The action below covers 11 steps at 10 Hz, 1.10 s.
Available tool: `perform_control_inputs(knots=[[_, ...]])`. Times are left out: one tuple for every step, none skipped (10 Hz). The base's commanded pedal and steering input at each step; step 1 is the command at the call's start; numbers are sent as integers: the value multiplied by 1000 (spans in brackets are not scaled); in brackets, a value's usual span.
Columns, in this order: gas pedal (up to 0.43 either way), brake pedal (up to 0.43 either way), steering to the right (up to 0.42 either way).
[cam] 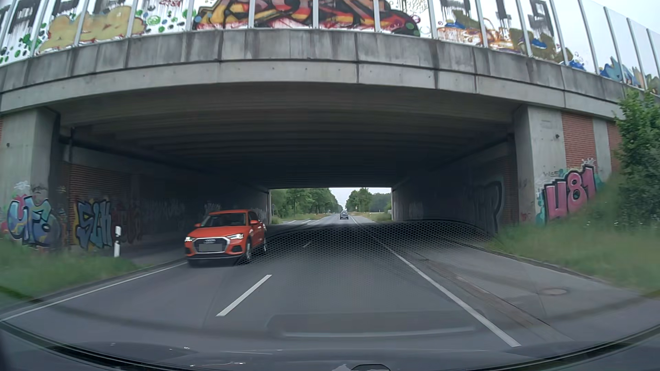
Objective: Follow the waypoints while adhering to traffic rules and regulations
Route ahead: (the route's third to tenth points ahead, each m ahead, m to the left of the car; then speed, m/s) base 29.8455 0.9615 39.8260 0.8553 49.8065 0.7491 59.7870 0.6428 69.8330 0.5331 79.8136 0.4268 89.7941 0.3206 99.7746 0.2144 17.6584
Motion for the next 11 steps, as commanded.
perform_control_inputs(knots=[[209, 0, -1], [209, 0, -1], [209, 0, -1], [209, 0, 0], [209, 0, 0], [209, 0, 0], [209, 0, 0], [209, 0, 0], [209, 0, 0], [209, 0, 0], [209, 0, 0]])
